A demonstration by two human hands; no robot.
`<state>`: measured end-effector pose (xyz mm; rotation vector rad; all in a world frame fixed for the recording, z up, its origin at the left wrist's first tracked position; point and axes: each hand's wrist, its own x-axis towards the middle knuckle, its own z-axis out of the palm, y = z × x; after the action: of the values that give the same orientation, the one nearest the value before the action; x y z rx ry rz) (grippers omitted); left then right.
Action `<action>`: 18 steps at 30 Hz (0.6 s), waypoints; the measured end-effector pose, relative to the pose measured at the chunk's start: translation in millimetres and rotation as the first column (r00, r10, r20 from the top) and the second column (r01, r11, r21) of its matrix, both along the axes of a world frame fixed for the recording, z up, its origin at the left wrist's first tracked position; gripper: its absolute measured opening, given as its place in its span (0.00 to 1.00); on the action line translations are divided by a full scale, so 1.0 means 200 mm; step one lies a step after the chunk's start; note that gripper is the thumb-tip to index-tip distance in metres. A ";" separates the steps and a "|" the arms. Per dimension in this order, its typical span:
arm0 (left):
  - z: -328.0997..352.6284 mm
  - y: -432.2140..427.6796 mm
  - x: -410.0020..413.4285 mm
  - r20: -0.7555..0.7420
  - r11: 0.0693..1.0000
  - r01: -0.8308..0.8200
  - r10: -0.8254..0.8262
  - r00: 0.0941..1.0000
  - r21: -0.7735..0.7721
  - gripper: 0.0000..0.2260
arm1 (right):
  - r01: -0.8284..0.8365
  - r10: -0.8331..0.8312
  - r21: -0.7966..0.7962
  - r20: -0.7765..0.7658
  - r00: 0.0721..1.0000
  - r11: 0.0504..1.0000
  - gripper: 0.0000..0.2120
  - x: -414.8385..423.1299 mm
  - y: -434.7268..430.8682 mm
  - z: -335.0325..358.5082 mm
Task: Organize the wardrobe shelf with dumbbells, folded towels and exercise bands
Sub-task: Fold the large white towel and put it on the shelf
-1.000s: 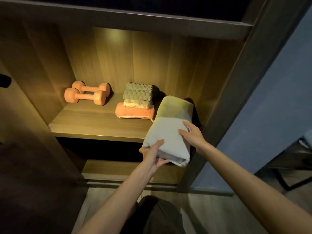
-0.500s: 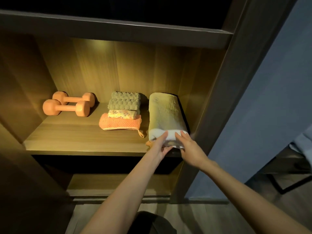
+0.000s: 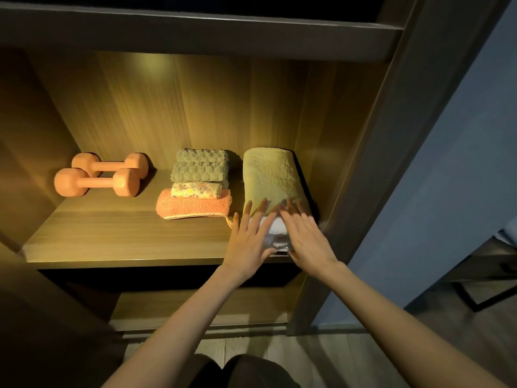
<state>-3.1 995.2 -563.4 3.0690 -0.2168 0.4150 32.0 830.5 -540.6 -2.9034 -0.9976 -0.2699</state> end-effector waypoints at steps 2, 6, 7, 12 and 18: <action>-0.03 0.00 0.04 -0.043 0.998 -0.023 0.026 0.999 0.058 0.45 | 0.029 -0.028 -0.077 0.025 0.999 0.997 0.37 0.03 -0.01 -0.05; -0.12 -0.02 0.07 -0.038 0.992 -0.072 0.076 0.996 0.100 0.42 | 0.113 -0.109 -0.076 0.062 0.992 0.991 0.36 0.05 0.03 -0.17; -0.13 -0.02 0.07 -0.024 0.993 -0.077 0.079 0.997 0.085 0.42 | 0.123 -0.118 -0.061 0.074 0.990 0.991 0.36 0.05 0.04 -0.19; -0.14 0.00 0.13 -0.127 0.997 -0.046 0.054 0.990 0.062 0.38 | 0.119 -0.121 -0.082 -0.021 0.992 0.990 0.36 0.10 0.04 -0.21; -0.03 0.00 0.04 -0.197 0.998 -0.004 -0.008 0.980 -0.062 0.37 | 0.072 -0.093 -0.100 -0.230 0.969 0.992 0.43 0.09 0.04 -0.11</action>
<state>4.7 994.8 -568.5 3.0204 -0.1951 0.1130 50.7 837.8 -563.3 -2.9711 -0.8737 0.1166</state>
